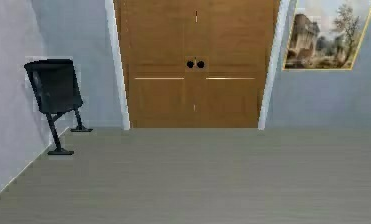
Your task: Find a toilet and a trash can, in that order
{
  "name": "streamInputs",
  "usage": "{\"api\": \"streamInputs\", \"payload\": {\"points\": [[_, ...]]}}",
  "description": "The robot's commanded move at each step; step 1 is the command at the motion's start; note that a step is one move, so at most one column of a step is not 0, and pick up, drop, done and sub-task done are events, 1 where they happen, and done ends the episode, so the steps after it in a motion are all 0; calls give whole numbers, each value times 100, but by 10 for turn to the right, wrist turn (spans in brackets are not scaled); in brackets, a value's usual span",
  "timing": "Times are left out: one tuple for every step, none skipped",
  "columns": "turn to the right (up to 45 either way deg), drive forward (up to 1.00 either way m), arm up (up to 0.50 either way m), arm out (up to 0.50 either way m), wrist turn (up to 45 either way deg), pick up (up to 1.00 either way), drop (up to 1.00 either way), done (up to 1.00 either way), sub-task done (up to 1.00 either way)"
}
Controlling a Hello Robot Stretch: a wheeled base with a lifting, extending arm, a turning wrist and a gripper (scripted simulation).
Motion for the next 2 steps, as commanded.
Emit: {"api": "streamInputs", "payload": {"points": [[450,0,0,0,0,0,0,0,0],[420,0,0,0,0,0,0,0,0]]}}
